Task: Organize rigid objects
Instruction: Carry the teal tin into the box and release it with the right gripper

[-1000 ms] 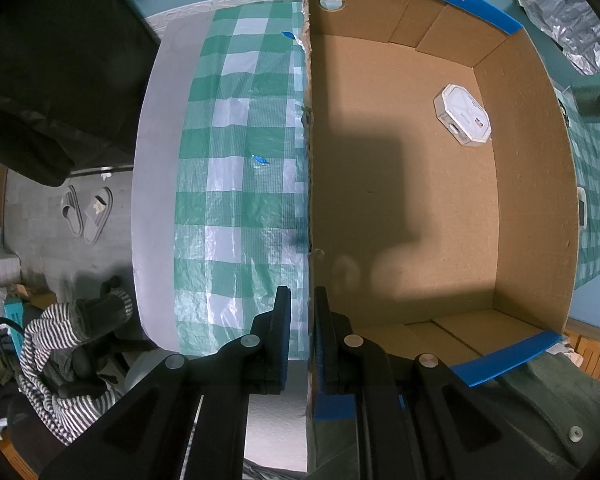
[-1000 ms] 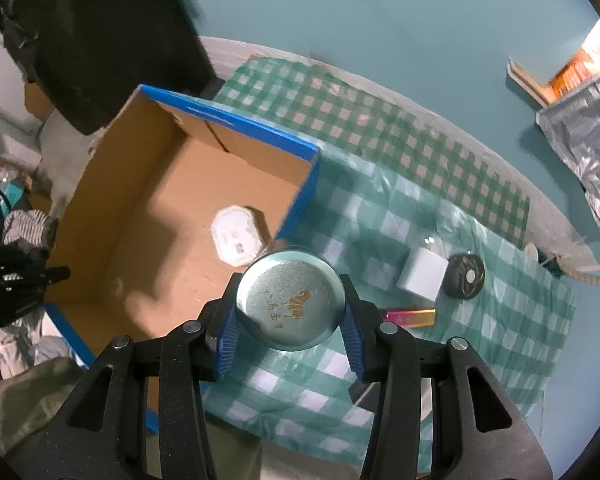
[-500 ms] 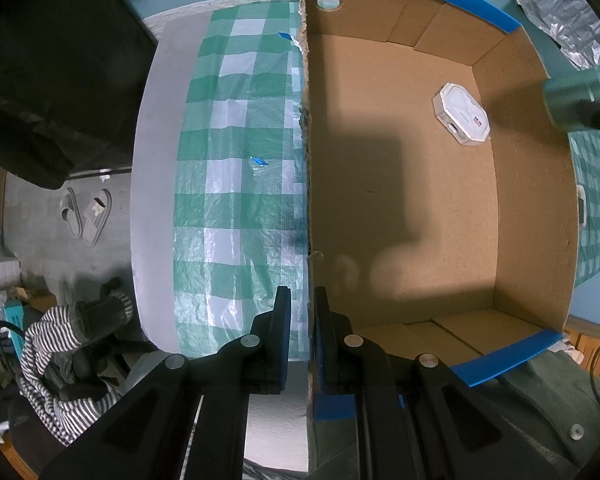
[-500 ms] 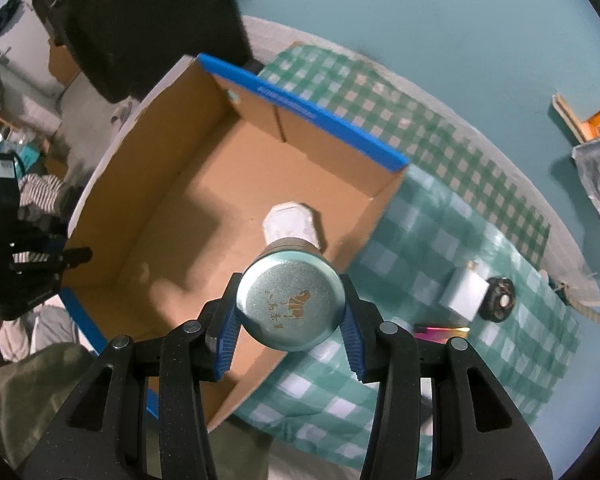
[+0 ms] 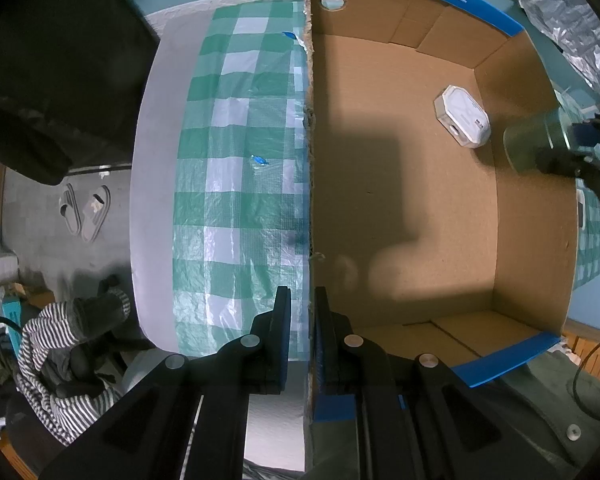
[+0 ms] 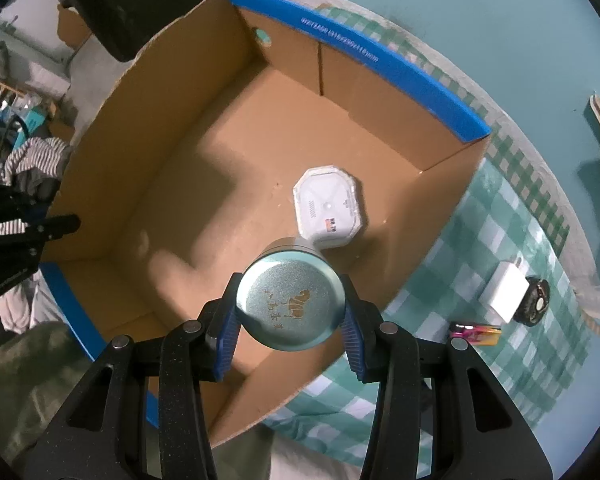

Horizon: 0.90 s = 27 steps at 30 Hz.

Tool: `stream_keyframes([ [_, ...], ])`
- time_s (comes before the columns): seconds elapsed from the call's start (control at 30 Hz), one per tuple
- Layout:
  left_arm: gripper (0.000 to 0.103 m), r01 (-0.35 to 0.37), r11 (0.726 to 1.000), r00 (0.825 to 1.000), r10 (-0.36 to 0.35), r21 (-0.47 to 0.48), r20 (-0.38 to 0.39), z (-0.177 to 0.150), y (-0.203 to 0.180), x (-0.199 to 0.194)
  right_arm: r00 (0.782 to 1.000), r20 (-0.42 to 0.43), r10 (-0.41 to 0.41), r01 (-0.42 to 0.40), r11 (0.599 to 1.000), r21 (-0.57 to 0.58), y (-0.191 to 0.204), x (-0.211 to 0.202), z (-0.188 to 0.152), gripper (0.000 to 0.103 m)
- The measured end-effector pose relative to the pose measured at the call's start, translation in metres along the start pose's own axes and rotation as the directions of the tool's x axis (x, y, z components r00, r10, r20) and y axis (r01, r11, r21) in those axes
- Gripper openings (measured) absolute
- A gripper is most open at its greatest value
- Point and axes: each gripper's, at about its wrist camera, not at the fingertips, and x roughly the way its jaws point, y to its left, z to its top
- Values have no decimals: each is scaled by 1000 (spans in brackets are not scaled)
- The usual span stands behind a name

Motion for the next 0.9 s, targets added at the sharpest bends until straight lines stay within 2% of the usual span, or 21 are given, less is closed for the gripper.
stream_keyframes([
  [0.33,10,-2,1000,1000,2,1,-3,0,0,1,997,-65,41,-42,999,-18,6,18,2,44],
  [0.5,10,-3,1000,1000,3,2,-2,0,0,1,996,-84,33,-36,999,-28,7,23,0,44],
  [0.73,11,-4,1000,1000,4,5,-3,-1,0,2,999,-45,27,-27,1000,-7,4,17,0,54],
  [0.9,11,-5,1000,1000,5,9,-5,-1,-1,2,1000,-9,24,-24,1000,17,-1,4,0,58],
])
